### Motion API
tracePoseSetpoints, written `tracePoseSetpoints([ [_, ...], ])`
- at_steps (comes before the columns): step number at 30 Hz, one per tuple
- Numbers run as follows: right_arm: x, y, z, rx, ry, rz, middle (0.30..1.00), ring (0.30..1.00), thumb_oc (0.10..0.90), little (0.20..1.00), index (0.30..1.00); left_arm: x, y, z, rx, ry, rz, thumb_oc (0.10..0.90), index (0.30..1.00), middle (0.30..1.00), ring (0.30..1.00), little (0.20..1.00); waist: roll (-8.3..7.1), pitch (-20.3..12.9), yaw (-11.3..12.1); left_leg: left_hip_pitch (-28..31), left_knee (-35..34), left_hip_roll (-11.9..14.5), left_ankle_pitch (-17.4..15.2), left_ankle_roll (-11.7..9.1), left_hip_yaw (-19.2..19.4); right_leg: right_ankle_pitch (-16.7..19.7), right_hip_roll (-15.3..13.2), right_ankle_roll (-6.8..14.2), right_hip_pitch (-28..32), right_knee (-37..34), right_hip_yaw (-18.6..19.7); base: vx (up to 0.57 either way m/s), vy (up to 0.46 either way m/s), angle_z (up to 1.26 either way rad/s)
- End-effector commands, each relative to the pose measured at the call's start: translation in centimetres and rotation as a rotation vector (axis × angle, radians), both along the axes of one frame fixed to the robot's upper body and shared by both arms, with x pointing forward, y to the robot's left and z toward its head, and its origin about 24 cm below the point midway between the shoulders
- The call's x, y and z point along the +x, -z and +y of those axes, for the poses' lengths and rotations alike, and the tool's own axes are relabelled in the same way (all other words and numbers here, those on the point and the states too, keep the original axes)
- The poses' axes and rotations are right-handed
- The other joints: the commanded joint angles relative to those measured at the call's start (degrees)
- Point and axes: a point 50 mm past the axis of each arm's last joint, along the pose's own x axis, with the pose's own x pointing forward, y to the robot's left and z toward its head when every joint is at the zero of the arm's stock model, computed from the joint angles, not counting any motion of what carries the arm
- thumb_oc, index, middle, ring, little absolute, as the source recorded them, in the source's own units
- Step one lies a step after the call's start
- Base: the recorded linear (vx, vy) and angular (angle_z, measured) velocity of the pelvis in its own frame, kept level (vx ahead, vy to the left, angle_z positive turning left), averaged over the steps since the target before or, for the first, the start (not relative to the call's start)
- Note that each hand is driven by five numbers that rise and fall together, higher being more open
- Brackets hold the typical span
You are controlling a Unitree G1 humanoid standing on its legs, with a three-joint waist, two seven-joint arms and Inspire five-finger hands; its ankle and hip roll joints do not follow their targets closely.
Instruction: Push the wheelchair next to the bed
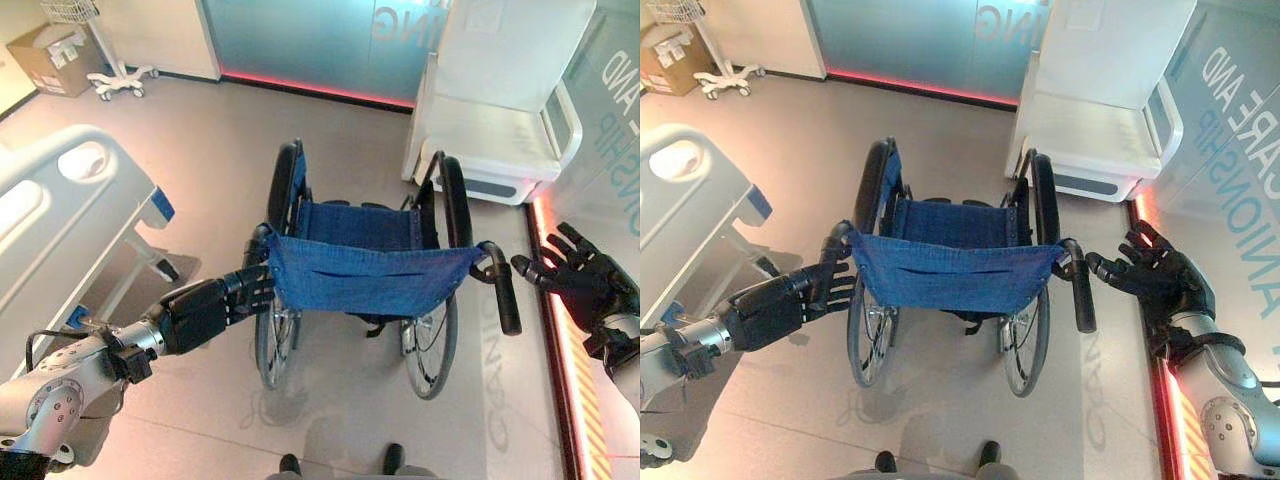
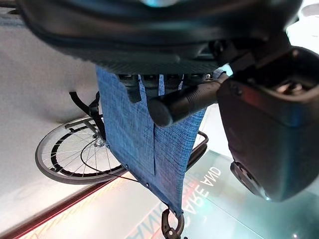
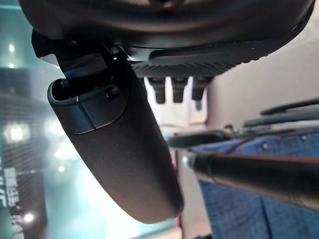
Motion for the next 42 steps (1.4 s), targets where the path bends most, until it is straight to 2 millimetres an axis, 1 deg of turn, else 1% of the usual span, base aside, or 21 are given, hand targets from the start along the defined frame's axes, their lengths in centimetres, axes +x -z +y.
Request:
tracePoseSetpoints([
  [1, 1.0, -6.4, -0.1, -0.11, -0.055, -0.251, 0.9, 0.9, 0.8, 0.9, 0.9, 1.4, -8.7, -3.9, -0.159, 0.289, -0.482, 0.8, 0.9, 0.9, 0.9, 0.9, 3.73, -3.7, -0.5, -0.4, 0.2, 2.1, -1.1, -1.7, 1.8, -3.1, -1.3, 1.0, 0.8, 3.8, -0.4, 0.0, 0.0, 0.0],
  [5, 1.4, -6.4, 0.3, -0.106, -0.063, -0.243, 0.9, 0.9, 0.8, 0.9, 0.9, 1.6, -8.1, -4.7, -0.14, 0.338, -0.442, 0.8, 0.9, 0.9, 0.9, 0.9, 3.8, -3.5, -0.4, -0.5, 0.2, 2.0, -0.8, -1.7, 1.6, -3.1, -1.3, 1.1, 0.7, 4.1, -0.4, 0.0, 0.0, 0.0],
  [9, 1.8, -6.1, 0.8, -0.103, -0.077, -0.231, 0.9, 0.9, 0.8, 0.9, 0.9, 1.9, -8.2, -5.7, -0.161, 0.372, -0.436, 0.8, 0.9, 0.9, 0.9, 0.9, 3.91, -3.4, -0.5, -0.5, 0.2, 2.0, -0.8, -1.6, 1.6, -3.1, -1.3, 1.1, 0.6, 4.2, -0.2, 0.0, 0.0, 0.0],
  [14, 2.0, -5.7, 1.6, -0.099, -0.104, -0.212, 0.9, 0.9, 0.8, 0.9, 0.9, 2.3, -8.4, -6.4, -0.191, 0.344, -0.434, 0.8, 0.9, 0.9, 0.9, 0.9, 3.96, -3.2, -0.9, -0.4, 0.2, 2.0, -0.7, -1.6, 1.7, -3.2, -1.1, 1.2, 0.6, 4.3, 0.1, 0.0, 0.0, 0.0],
  [19, 2.3, -5.4, 2.0, -0.102, -0.129, -0.194, 0.9, 0.9, 0.8, 0.9, 0.9, 2.9, -8.5, -6.7, -0.21, 0.304, -0.447, 0.8, 0.9, 0.9, 0.9, 0.9, 3.93, -2.9, -1.3, -0.3, 0.2, 2.1, -0.6, -1.6, 1.7, -3.2, -1.0, 1.1, 0.5, 4.4, 0.5, 0.0, 0.0, 0.0],
  [20, 2.5, -5.4, 2.1, -0.102, -0.136, -0.19, 0.9, 0.9, 0.8, 0.9, 0.9, 3.2, -8.6, -6.7, -0.227, 0.285, -0.448, 0.756, 0.834, 0.834, 0.834, 0.834, 3.89, -3.0, -1.4, -0.2, 0.2, 2.1, -0.7, -1.7, 1.8, -3.2, -0.9, 1.1, 0.6, 4.4, 0.5, 0.0, 0.0, 0.0],
  [21, 2.6, -5.3, 2.2, -0.103, -0.14, -0.188, 0.9, 0.9, 0.8, 0.9, 0.9, 3.4, -8.7, -6.8, -0.241, 0.271, -0.45, 0.563, 0.545, 0.545, 0.545, 0.545, 3.85, -3.0, -1.4, -0.2, 0.2, 2.1, -0.6, -1.7, 1.9, -3.2, -0.9, 1.0, 0.6, 4.3, 0.5, 0.0, 0.0, 0.0],
  [22, 2.6, -5.2, 2.2, -0.104, -0.143, -0.186, 0.9, 0.9, 0.8, 0.9, 0.9, 3.5, -8.7, -6.8, -0.249, 0.264, -0.45, 0.475, 0.413, 0.413, 0.413, 0.413, 3.86, -3.0, -1.5, -0.2, 0.2, 2.2, -0.6, -1.7, 2.0, -3.2, -0.9, 1.0, 0.7, 4.3, 0.5, 0.0, 0.0, 0.0],
  [23, 2.6, -5.2, 2.2, -0.105, -0.145, -0.184, 0.9, 0.9, 0.8, 0.9, 0.9, 3.6, -8.7, -6.7, -0.258, 0.257, -0.449, 0.4, 0.3, 0.3, 0.3, 0.3, 3.82, -3.0, -1.6, -0.1, 0.2, 2.2, -0.7, -1.7, 2.1, -3.2, -0.9, 1.0, 0.7, 4.2, 0.5, 0.0, 0.0, 0.0],
  [32, 2.6, -5.5, 1.8, -0.125, -0.124, -0.189, 0.9, 0.9, 0.8, 0.9, 0.9, 3.8, -8.5, -6.6, -0.272, 0.258, -0.44, 0.4, 0.3, 0.3, 0.3, 0.3, 3.78, -3.0, -2.0, 0.1, 0.2, 2.3, -0.6, -1.8, 2.4, -3.4, -0.6, 0.8, 0.7, 4.3, 0.9, 0.01, -0.001, -0.07],
  [38, 2.6, -4.6, 1.7, -0.184, -0.165, -0.089, 0.9, 0.9, 0.8, 0.9, 0.9, 3.8, -8.3, -6.7, -0.27, 0.259, -0.438, 0.4, 0.3, 0.3, 0.3, 0.3, 3.7, -2.9, -2.2, 0.1, 0.2, 2.3, -0.5, -1.9, 2.5, -3.5, -0.6, 0.8, 0.7, 4.5, 1.0, 0.0, 0.0, 0.0],
  [42, 3.0, -3.8, 1.5, -0.231, -0.175, 0.0, 0.9, 0.9, 0.8, 0.9, 0.9, 4.1, -8.3, -7.0, -0.273, 0.271, -0.438, 0.4, 0.3, 0.3, 0.3, 0.3, 3.52, -2.6, -1.8, 0.1, 0.2, 2.2, -0.4, -1.8, 2.2, -3.5, -0.6, 0.7, 0.7, 4.7, 0.9, 0.01, 0.001, -0.03],
])
